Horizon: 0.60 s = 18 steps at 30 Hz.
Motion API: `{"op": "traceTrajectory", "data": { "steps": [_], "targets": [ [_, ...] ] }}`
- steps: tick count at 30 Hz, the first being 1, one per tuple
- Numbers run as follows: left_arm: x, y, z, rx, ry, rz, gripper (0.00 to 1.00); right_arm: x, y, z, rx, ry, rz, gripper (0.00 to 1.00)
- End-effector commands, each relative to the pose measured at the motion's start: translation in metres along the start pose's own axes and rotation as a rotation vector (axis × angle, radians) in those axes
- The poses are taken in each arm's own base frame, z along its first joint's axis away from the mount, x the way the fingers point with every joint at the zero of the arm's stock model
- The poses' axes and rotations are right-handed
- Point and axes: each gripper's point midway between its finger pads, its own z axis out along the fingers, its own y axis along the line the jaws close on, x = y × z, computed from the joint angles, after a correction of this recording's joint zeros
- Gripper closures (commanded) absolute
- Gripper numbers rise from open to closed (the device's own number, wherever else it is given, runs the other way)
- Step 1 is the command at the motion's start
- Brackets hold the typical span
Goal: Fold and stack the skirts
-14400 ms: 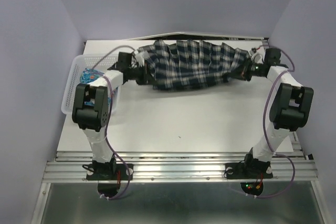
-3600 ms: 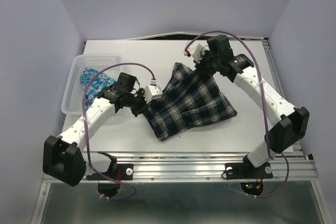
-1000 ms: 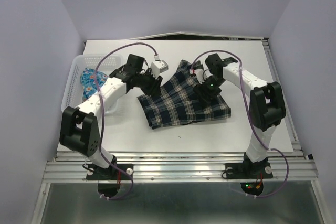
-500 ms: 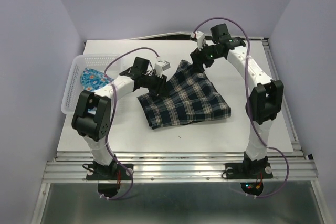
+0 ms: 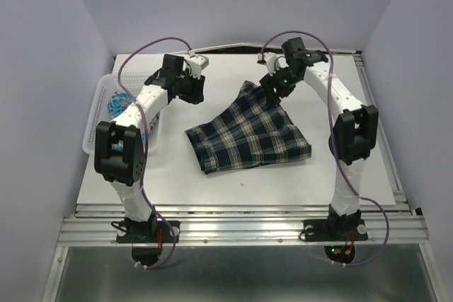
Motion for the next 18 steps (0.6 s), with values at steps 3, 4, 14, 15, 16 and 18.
{"op": "traceTrajectory", "data": {
  "steps": [3,4,14,15,16,18],
  "targets": [
    [0.015,0.04,0.018,-0.141,0.15,0.085,0.62,0.052,0.068,-0.082,-0.019,0.077,0.144,0.32],
    [0.015,0.044,0.021,-0.146,0.157,0.101,0.63,0.055,0.069,-0.087,-0.004,0.078,0.151,0.32],
    [0.092,0.026,0.038,-0.045,0.38,0.072,0.76,0.151,0.063,-0.101,0.046,0.33,0.396,0.38],
    [0.095,0.015,0.037,-0.015,0.382,0.07,0.77,0.165,0.075,-0.105,-0.064,0.34,0.437,0.4],
    [0.1,0.009,0.037,0.004,0.393,0.067,0.77,0.169,0.084,-0.108,-0.119,0.333,0.453,0.43],
    [0.113,-0.007,0.037,0.045,0.416,0.054,0.78,0.185,0.103,-0.111,-0.151,0.327,0.44,0.44]
  ]
}}
